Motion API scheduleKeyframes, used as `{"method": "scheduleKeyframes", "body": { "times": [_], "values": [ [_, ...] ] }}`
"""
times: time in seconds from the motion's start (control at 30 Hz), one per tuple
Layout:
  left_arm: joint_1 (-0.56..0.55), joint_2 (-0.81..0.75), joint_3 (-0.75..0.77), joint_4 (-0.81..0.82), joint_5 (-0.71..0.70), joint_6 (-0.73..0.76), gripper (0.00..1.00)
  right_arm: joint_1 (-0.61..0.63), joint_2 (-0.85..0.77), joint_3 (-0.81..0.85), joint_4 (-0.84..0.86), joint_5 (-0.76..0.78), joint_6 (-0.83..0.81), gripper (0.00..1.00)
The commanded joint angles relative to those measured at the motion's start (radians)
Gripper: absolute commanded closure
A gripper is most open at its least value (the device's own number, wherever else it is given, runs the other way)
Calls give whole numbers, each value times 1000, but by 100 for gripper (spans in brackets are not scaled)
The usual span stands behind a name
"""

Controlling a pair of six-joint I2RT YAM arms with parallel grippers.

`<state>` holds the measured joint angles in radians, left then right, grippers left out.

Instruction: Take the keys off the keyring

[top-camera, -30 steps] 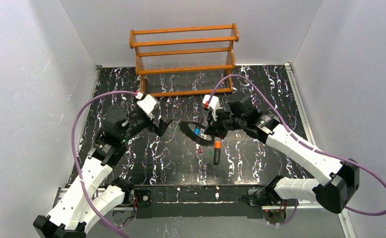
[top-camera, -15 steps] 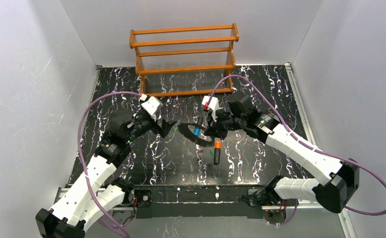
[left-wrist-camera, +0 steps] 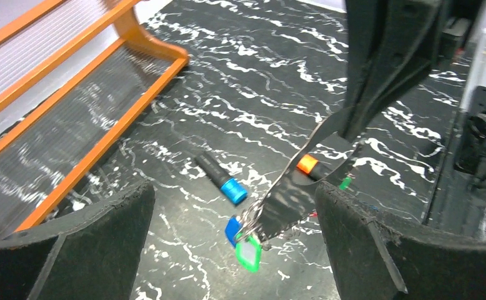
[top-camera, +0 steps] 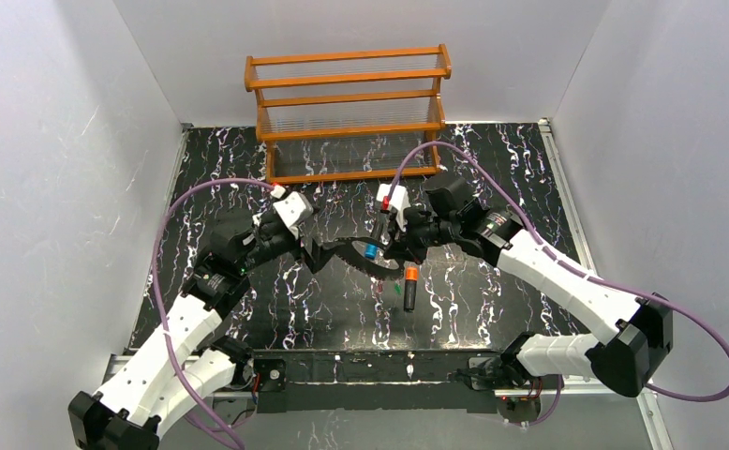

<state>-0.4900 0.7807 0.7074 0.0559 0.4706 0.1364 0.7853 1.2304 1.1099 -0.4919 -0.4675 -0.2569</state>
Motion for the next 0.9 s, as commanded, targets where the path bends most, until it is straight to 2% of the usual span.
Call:
{"method": "scheduleKeyframes", "body": {
  "times": [0.0,0.07,0.2,0.33,0.67,0.73,0.8,0.87],
  "values": [
    [-19,26,-7,38,161,-2,2,-3,1,76,-2,-67,-59,99],
    [-30,45,-2,15,196,17,6,-3,8,84,-10,-86,-77,99],
    [-49,82,11,-45,206,52,33,-3,29,103,-27,-121,-115,99],
    [-60,128,28,-81,210,61,54,-3,48,120,-42,-162,-149,99],
    [-61,166,73,-135,273,45,63,-3,98,132,-34,-181,-196,99],
    [-61,169,82,-161,306,68,79,-3,105,137,-36,-179,-203,99],
    [-61,178,98,-191,325,91,88,-3,111,141,-38,-180,-205,99],
    [-62,176,96,-196,303,98,93,-3,116,147,-41,-182,-206,99]
  ]
}}
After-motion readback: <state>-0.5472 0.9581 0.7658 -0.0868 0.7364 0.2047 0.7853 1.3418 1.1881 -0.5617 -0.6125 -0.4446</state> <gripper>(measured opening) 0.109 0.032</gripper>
